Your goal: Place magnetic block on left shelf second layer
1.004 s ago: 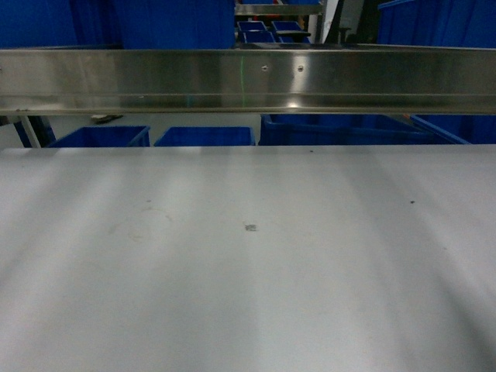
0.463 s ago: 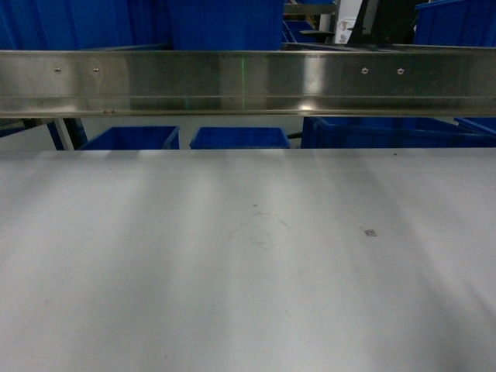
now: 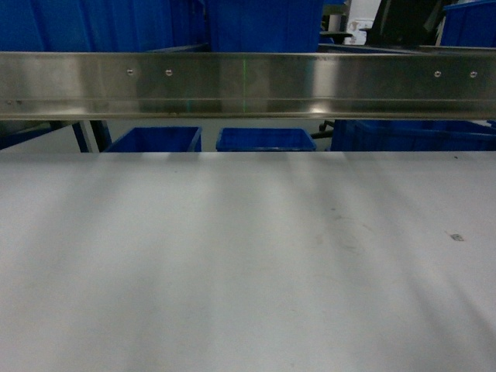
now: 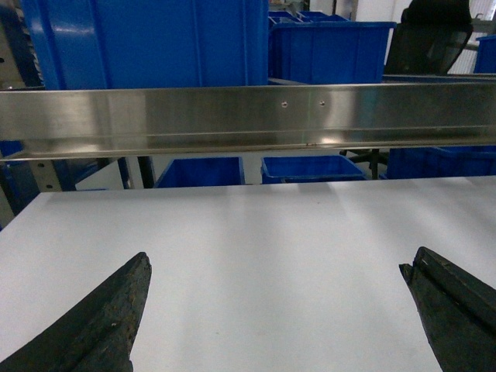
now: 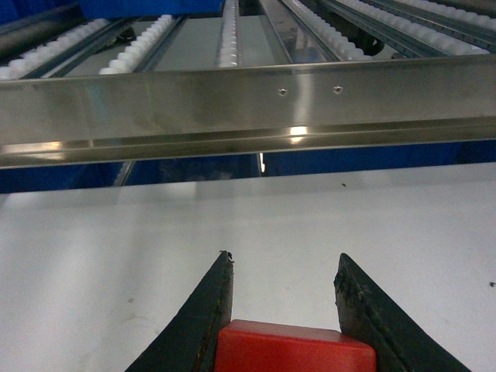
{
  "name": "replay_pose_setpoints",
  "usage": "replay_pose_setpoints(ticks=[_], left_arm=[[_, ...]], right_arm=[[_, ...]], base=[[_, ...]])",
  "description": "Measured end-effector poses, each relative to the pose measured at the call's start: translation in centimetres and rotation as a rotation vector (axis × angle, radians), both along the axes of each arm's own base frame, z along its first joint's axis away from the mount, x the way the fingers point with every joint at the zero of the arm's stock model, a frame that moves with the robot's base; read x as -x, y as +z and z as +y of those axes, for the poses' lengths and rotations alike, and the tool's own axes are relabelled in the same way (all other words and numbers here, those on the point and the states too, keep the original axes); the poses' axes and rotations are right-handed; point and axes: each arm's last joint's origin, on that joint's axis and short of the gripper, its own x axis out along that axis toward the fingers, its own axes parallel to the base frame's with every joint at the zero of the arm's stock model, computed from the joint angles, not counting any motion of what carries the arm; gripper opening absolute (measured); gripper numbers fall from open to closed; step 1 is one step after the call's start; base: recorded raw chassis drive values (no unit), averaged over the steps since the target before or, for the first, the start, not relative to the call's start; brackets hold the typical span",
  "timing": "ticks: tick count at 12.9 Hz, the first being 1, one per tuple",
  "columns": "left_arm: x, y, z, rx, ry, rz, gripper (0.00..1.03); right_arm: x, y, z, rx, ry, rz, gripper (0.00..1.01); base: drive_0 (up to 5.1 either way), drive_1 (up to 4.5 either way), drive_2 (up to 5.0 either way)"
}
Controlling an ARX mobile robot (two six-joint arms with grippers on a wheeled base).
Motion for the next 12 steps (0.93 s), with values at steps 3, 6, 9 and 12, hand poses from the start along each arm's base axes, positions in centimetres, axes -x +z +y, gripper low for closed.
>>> replay_pose_setpoints(ticks=[3,6,9,12], left_arm=[[0.00,0.01,0.00,0.000,0.000,-0.001,0.98],[0.00,0.00,0.00,0.000,0.000,0.000,0.98],[0.00,0.03,0.00,0.000,0.000,-0.003,0.98],[0.00,0.01,0.00,0.000,0.000,-0.001,0.98]], right_arm=[[0.00,0.03,0.00,0.000,0.000,-0.001,0.33],[0.00,0.02,0.00,0.000,0.000,0.000,0.33],[0.00,0.02,0.00,0.000,0.000,-0.001,0.33],[0.00,0.03,0.00,0.000,0.000,-0.001,0.33]], base=[[0.0,0.00,0.0],[-3.3,1.61,1.6],[-5.0,2.41,2.4],[-5.0,2.41,2.4]])
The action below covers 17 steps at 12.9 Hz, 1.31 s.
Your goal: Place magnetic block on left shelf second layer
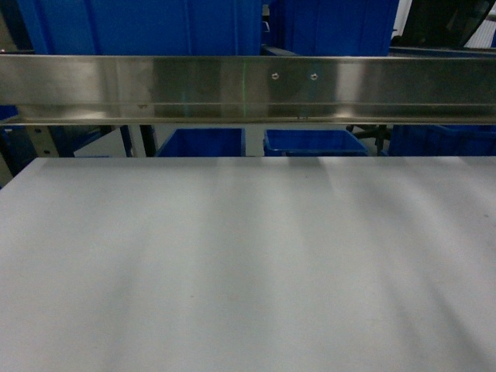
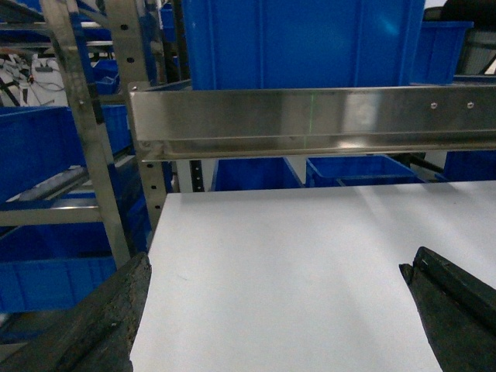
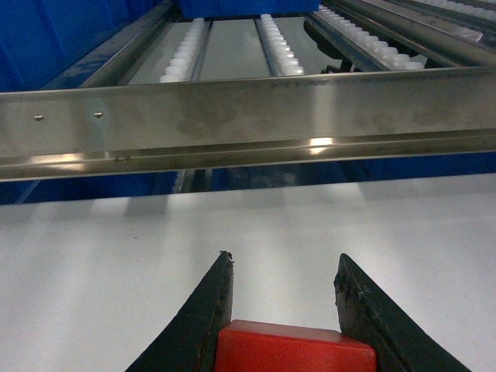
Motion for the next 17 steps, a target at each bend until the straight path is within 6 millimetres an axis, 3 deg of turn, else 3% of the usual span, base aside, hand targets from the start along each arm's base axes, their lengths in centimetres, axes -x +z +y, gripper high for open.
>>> replay_pose_setpoints(ticks=[17], left_arm=[[0.00,0.00,0.00,0.000,0.000,0.000,0.98]], right_arm=[[0.00,0.01,0.02,0.000,0.001,0.000,0.33]], base=[[-5.0,2.41,2.4]])
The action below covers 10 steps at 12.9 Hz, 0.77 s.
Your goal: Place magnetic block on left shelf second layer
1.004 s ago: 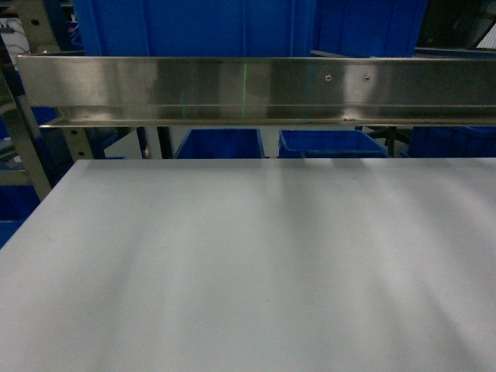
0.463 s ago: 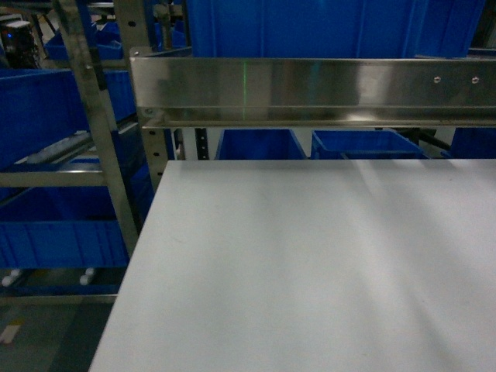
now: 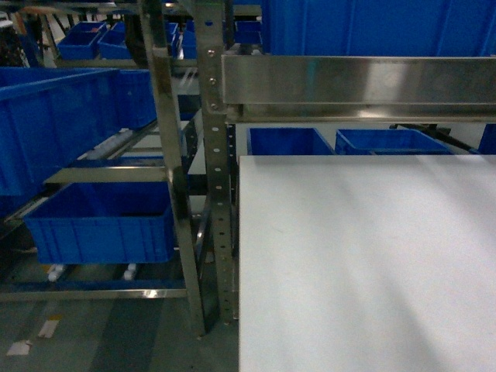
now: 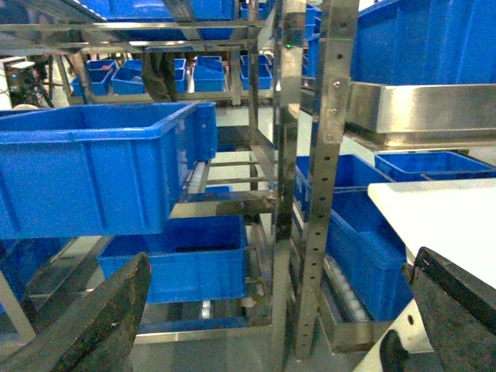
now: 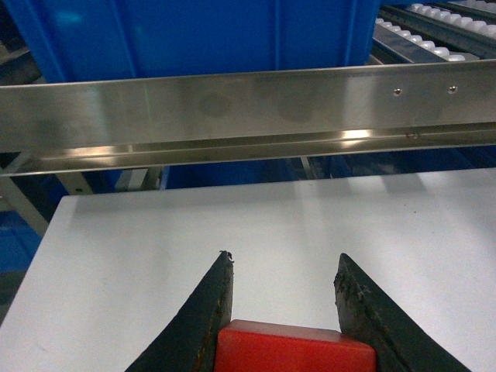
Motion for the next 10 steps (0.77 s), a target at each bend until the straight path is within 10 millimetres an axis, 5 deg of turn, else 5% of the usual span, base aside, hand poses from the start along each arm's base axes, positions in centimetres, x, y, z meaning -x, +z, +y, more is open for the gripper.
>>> replay_pose_setpoints(ticks=[10], left_arm=[[0.00,0.00,0.00,0.000,0.000,0.000,0.98]], right_arm=[[0.02,0.08,0.00,0.000,0.000,-0.005,0.33]], base=[[-5.0,2.41,2.4]])
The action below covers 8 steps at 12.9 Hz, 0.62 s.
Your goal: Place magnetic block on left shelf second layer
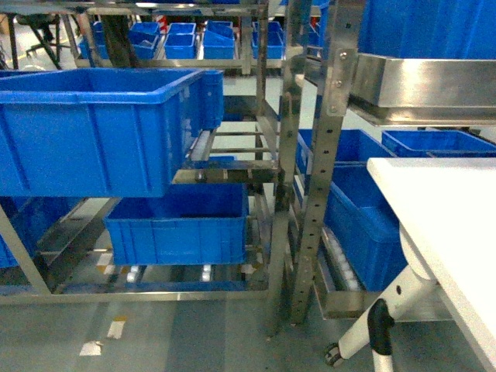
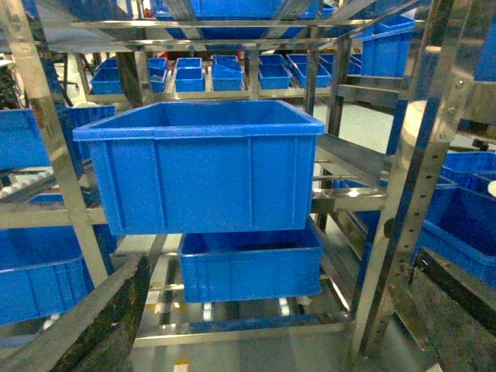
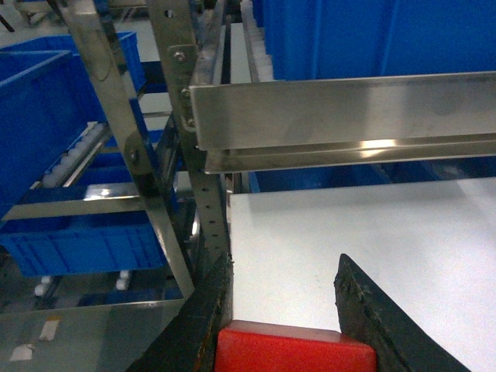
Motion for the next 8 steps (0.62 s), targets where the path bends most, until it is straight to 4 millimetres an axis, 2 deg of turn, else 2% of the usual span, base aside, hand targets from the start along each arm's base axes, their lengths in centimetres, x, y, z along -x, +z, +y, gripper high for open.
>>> replay_pose_setpoints(ticks=[8], left_arm=[[0.00,0.00,0.00,0.000,0.000,0.000,0.98]], right_arm=[[-0.02,-0.06,0.00,-0.001,0.000,0.003,0.33]], base=[[-5.0,2.41,2.4]])
